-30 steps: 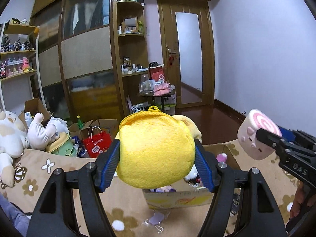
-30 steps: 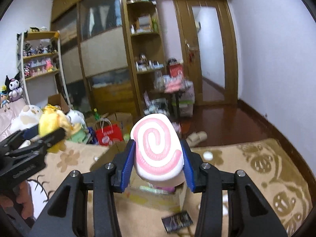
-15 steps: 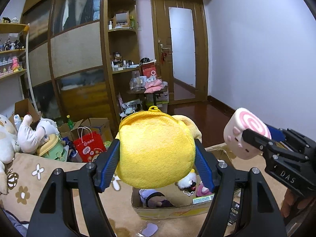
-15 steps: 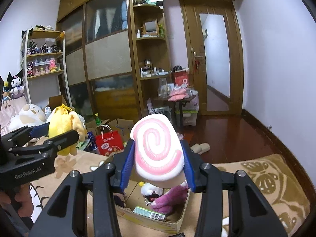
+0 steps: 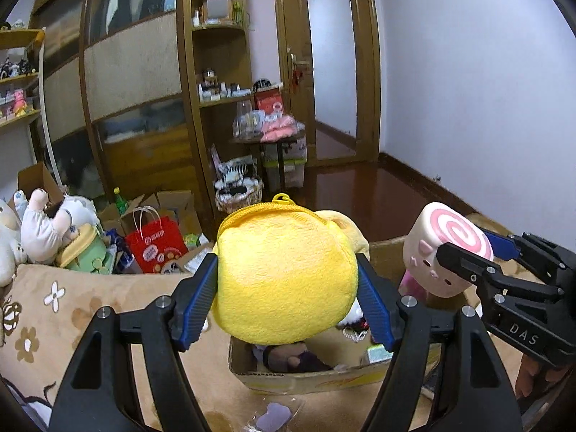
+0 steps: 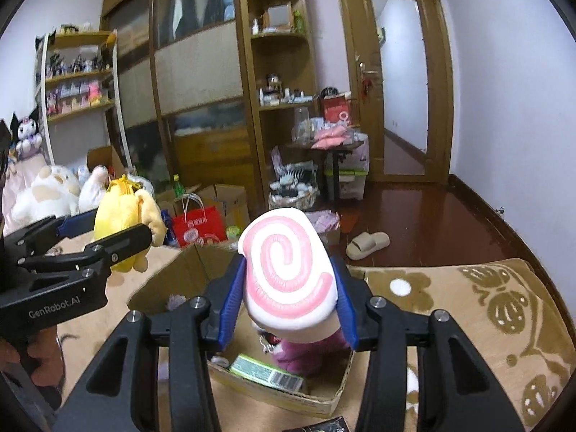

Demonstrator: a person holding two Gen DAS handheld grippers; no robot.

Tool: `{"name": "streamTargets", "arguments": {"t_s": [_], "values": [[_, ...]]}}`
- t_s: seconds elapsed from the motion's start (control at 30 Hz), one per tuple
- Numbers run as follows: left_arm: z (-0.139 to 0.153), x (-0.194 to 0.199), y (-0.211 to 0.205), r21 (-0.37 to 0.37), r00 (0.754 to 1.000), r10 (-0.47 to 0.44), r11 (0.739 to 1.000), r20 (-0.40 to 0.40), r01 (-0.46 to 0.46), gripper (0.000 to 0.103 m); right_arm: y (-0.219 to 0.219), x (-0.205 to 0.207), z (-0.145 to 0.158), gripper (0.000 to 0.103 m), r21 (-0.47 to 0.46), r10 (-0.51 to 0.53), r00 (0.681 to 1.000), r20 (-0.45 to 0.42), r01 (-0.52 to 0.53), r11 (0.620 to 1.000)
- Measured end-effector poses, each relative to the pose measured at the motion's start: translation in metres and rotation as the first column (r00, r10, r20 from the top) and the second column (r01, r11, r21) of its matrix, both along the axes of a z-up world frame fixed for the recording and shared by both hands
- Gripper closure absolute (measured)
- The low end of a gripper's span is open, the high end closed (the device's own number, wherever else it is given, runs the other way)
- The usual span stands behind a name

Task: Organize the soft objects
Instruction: 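Lift the yellow plush and swirl cushion over the box with both tools, then open both tools to drop the yellow plush and swirl cushion into the box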

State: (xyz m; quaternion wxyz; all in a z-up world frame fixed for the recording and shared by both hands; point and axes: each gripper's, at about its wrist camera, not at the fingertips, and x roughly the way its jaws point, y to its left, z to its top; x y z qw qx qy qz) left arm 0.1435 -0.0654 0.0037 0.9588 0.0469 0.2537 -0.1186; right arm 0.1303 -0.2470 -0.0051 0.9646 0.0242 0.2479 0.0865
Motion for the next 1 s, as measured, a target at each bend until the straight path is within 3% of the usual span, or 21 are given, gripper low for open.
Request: {"name": "streamTargets", "arguments": {"t_s": [0.37,0.63,0.7,0.77,0.9,1.0], "values": [[-0.027,0.014,-0.011,0.05,0.999,0.01,0.999,-0.034,-0.009,0.027,-0.005,0.019,-0.032,0.053,0.055,0.033,0.995,-0.09,-0.028,0.998],[-0.037,0.017,-0.018,0.08,0.997,0.013,0.997,-0.073,-0.007,0.015,-0.011,0.027,-0.046,0.051,0.104,0.041,0.989,-0.142,-0.026,0.994],[-0.038,0.016,-0.018,0.085,0.997,0.025,0.996,-0.073,-0.018,0.009,-0.013,0.028,-0.048,0.048,0.114,0.04,0.988,-0.149,-0.023,0.993],[-0.037,0.015,-0.016,0.082,0.996,0.031,0.996,-0.08,-0.024,0.009,-0.015,0.028,-0.05,0.046,0.122,0.04,0.987,-0.154,-0.021,0.992],[-0.039,0.015,-0.011,0.086,0.994,0.052,0.995,-0.097,-0.044,0.009,-0.019,0.026,-0.046,0.03,0.128,0.031,0.991,-0.132,-0.014,0.992],[-0.039,0.014,-0.006,0.104,0.991,0.069,0.993,-0.113,-0.057,0.009,-0.021,0.023,-0.043,0.028,0.122,0.022,0.992,-0.126,-0.007,0.992]]}}
